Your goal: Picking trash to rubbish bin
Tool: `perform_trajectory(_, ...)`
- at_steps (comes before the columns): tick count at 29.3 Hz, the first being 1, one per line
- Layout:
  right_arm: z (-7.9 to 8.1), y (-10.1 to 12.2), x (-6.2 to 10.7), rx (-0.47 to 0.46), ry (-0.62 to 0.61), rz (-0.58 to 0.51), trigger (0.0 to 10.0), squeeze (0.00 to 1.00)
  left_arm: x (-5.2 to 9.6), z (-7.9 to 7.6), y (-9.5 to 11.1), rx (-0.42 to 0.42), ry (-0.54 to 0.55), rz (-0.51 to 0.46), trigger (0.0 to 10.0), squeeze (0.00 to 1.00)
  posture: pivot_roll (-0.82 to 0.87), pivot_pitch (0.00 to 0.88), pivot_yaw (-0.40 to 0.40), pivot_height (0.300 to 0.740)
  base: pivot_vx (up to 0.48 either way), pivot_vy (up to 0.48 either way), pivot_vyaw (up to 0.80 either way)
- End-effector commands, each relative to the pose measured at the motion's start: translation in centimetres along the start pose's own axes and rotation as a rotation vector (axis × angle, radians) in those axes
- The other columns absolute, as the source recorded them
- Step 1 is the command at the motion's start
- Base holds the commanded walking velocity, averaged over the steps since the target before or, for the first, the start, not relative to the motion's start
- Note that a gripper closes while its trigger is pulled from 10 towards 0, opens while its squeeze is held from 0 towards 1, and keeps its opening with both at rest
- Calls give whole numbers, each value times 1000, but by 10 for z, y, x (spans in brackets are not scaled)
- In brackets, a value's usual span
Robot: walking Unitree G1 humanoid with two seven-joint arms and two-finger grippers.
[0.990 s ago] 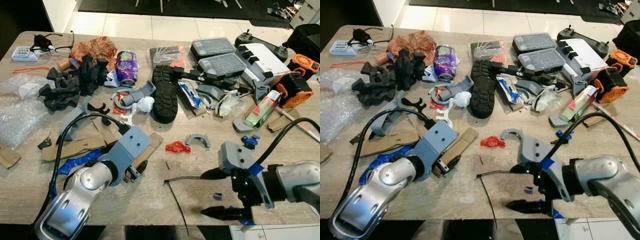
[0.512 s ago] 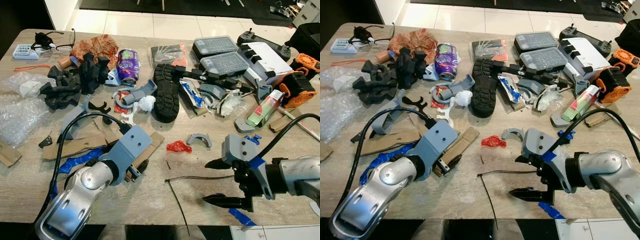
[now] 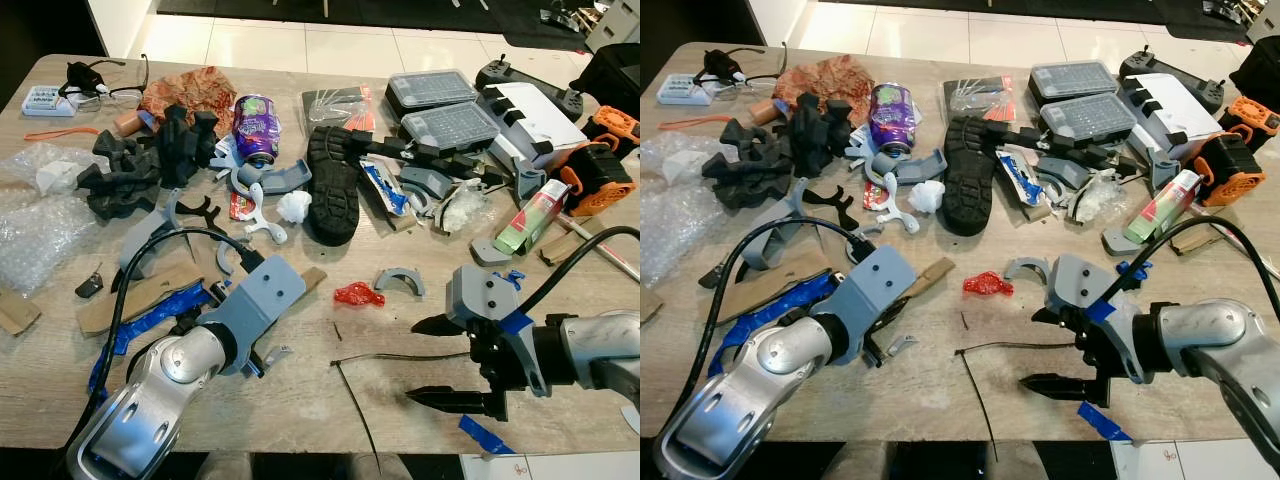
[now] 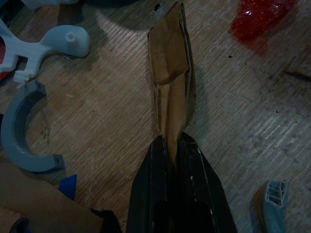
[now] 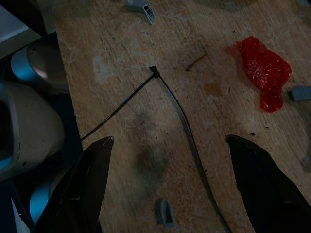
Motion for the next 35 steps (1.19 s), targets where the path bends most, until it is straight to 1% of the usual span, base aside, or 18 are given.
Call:
perform_trajectory(1,-1,-1,2,7,-8,11,10000,0,-6,-13,-56,68,-61,258,0,0,-94,204,-57,740,0,0,0)
perform_trajectory(5,-1,-1,2,6,-8,11,10000,0,-5,-14,-56,70,-64,258,0,0,-94,205,-57,740,0,0,0)
perform_trajectory(7,-1,-2,2,6,-11,10,10000,0,-6,-16,-53,92,-82,240,0,0,-94,204,-56,740,0,0,0)
perform_trajectory(9,-2,-1,2,5,-12,8,10000,0,-6,-26,-33,196,-170,149,0,0,-95,204,-55,740,0,0,0)
perform_trajectory(10,-2,-1,2,5,-12,8,10000,0,-6,-26,-33,196,-170,149,0,0,-95,204,-55,740,0,0,0)
perform_trajectory(12,-2,-2,1,4,-14,7,10000,0,-4,-28,-11,300,-255,23,0,0,-95,199,-56,740,0,0,0)
perform_trajectory(13,-3,-2,1,3,-14,6,10000,0,-3,-28,-3,332,-288,-25,0,0,-94,197,-56,740,0,0,0)
perform_trajectory(14,-4,-2,1,5,-16,4,10000,0,2,-27,4,378,-345,-96,2784,0,-93,191,-57,740,0,0,0)
perform_trajectory(15,-6,-1,1,9,-19,-1,10000,0,10,-21,11,442,-400,-185,8431,0,-92,185,-58,740,0,0,0)
perform_trajectory(16,-7,0,0,11,-20,-4,10000,0,13,-17,13,468,-412,-216,8431,0,-91,183,-58,740,0,0,0)
perform_trajectory(17,-9,1,0,14,-23,-9,10000,0,17,-14,17,501,-432,-254,10000,0,-88,177,-60,740,0,0,0)
perform_trajectory(20,-10,2,0,16,-25,-15,10000,0,21,-11,21,535,-454,-295,10000,0,-87,174,-60,740,0,0,0)
perform_trajectory(21,-14,5,-1,26,-31,-34,10000,0,29,-3,29,589,-493,-373,10000,0,-80,152,-64,740,0,0,0)
perform_trajectory(25,-19,10,-2,38,-36,-55,10000,0,33,4,32,611,-501,-421,10000,0,-74,136,-68,740,0,0,0)
perform_trajectory(27,-25,14,-3,56,-41,-79,10000,0,34,14,36,636,-480,-470,10000,0,-68,119,-70,740,0,0,0)
perform_trajectory(33,-31,22,-6,79,-57,-116,10000,0,36,27,41,674,-443,-546,10000,0,-59,100,-74,740,0,0,0)
perform_trajectory(34,-37,27,-8,92,-69,-142,10000,0,34,39,43,701,-405,-582,10000,0,-55,87,-72,740,0,0,0)
perform_trajectory(35,-37,27,-8,92,-69,-142,10000,0,34,39,43,701,-405,-582,10000,0,-55,87,-72,740,0,0,0)
Point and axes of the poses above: a point about 5 cm out from each wrist's last joint towards the gripper, its own x axis pointing back from the gripper into the wrist, its own y axis along the axis of the wrist's last joint, z = x × y, the point moved 4 cm from there along -x, pointing out of the wrist towards the gripper, and after that the axes turned 6 degrees about x, right-handed, at the moved point
